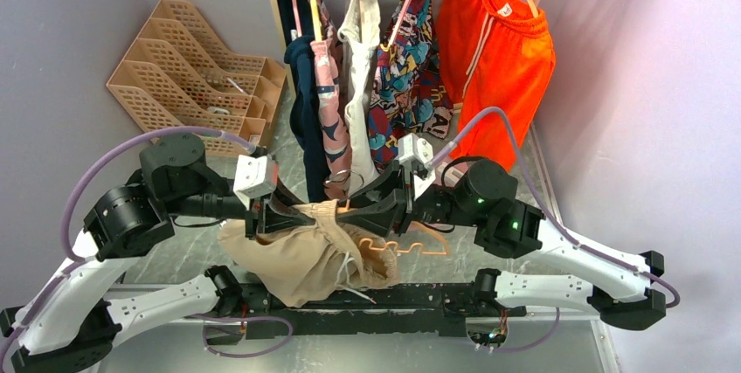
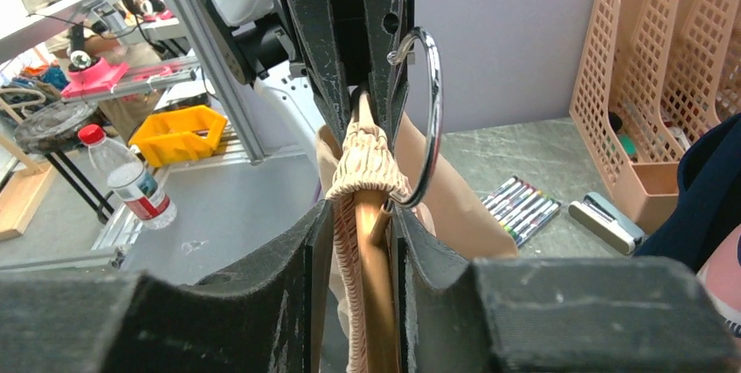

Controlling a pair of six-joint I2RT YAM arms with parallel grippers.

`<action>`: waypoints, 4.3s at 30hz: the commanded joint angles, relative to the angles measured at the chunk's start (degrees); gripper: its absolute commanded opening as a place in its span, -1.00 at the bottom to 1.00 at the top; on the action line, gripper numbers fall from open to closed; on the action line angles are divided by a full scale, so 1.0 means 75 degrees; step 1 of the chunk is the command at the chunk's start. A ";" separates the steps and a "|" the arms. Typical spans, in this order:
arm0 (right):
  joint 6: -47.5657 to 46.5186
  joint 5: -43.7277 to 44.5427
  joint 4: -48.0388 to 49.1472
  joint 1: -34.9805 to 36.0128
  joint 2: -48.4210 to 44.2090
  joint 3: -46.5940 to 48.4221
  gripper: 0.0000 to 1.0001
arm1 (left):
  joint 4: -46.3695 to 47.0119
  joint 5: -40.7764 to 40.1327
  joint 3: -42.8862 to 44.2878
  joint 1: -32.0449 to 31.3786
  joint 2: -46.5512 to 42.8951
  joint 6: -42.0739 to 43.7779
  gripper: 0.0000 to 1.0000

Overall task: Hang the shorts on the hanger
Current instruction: Hang the shorts on the hanger.

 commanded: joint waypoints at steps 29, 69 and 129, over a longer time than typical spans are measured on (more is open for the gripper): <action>0.0715 0.1981 -0.0010 0.0049 0.0065 0.0899 -0.15 | 0.0567 -0.0307 -0.0173 0.0100 -0.0381 -0.0133 -0.86; 0.1029 0.0607 0.1618 0.0044 0.0002 0.0143 -1.00 | 0.1568 0.0618 0.0200 0.0105 0.0057 -0.0740 -0.38; 0.2408 0.1445 0.6536 0.0046 -0.0236 -0.2300 -1.00 | 0.3143 0.0341 -0.0259 0.0093 -0.0108 -0.2022 0.97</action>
